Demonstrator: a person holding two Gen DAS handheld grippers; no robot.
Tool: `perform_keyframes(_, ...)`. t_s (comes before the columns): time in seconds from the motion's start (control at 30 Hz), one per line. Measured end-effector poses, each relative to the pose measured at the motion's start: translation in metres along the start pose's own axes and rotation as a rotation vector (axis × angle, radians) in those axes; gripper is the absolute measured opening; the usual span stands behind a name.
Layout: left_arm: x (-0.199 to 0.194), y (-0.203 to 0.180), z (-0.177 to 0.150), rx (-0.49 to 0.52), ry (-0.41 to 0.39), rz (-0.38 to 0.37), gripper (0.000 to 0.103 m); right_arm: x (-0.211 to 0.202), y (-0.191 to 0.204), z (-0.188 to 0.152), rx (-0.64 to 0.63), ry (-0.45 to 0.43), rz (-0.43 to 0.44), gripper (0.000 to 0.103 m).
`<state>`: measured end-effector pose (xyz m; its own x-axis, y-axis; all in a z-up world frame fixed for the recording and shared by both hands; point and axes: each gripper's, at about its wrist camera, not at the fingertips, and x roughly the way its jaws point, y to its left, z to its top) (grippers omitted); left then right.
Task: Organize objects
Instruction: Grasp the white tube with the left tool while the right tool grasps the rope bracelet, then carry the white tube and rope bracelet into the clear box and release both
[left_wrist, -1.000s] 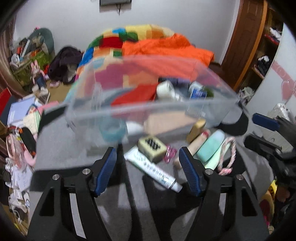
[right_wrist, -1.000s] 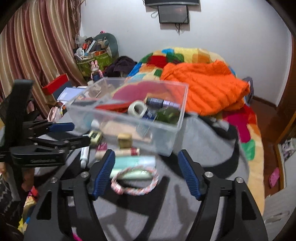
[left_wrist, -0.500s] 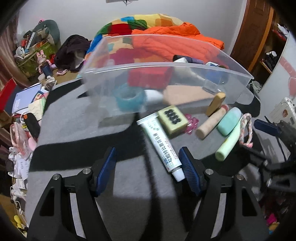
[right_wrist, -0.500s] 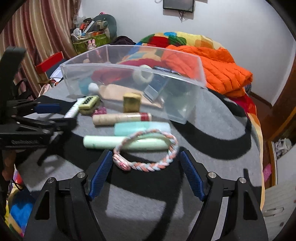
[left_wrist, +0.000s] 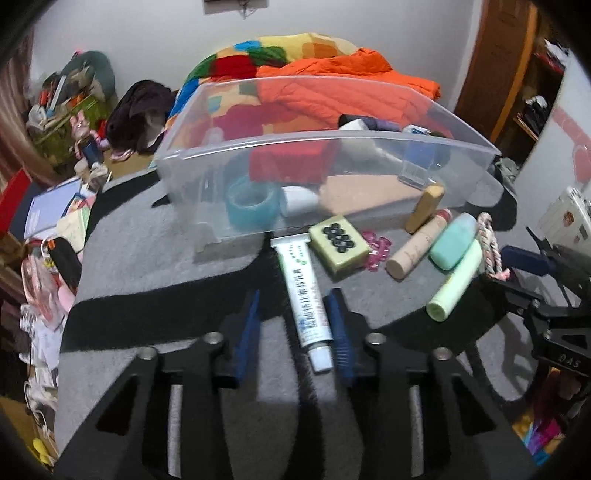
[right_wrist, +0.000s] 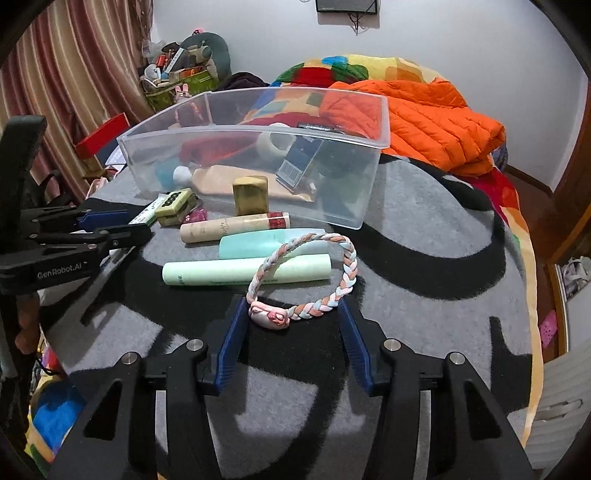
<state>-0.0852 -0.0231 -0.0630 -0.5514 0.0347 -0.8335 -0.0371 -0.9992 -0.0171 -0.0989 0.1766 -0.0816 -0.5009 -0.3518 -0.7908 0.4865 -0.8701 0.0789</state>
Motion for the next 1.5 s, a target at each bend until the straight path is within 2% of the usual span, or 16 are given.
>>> perform_keyframes(0.07,-0.001,0.000,-0.001,0.007,-0.004,-0.004,0.020,0.000,-0.001,0.000,0.008,-0.012,-0.006,0.042)
perform_keyframes(0.1,-0.002,0.000,-0.002,0.008,-0.008,0.001,0.017,0.000,-0.002,-0.001,0.012,-0.017,-0.014,0.034)
perform_keyframes(0.13,-0.002,0.002,-0.003,0.007,-0.009,0.002,0.016,-0.001,-0.004,-0.001,0.017,-0.022,-0.021,0.025)
perform_keyframes(0.2,-0.004,0.004,-0.006,0.000,-0.015,-0.004,0.015,-0.003,-0.011,-0.001,0.039,-0.025,-0.018,0.017)
perform_keyframes(0.27,-0.007,0.008,-0.009,-0.010,-0.022,-0.005,0.015,-0.005,-0.018,-0.002,0.067,-0.027,0.006,0.016)
perform_keyframes(0.5,-0.025,0.018,-0.019,-0.062,-0.054,-0.011,0.015,-0.022,-0.024,-0.004,0.090,-0.068,0.000,0.016)
perform_keyframes(0.77,-0.064,0.023,-0.012,-0.069,-0.158,0.000,0.015,-0.059,-0.019,0.014,0.068,-0.179,0.004,0.015)
perform_keyframes(1.03,-0.084,0.020,0.011,-0.071,-0.241,-0.024,0.015,-0.078,-0.008,0.044,0.035,-0.272,-0.005,0.016)
perform_keyframes(1.27,-0.087,0.021,0.039,-0.080,-0.285,-0.030,0.015,-0.076,0.003,0.076,0.000,-0.321,-0.021,0.016)
perform_keyframes(1.5,-0.065,0.036,0.076,-0.146,-0.264,-0.043,0.015,-0.046,0.014,0.106,-0.069,-0.283,-0.076,0.016)
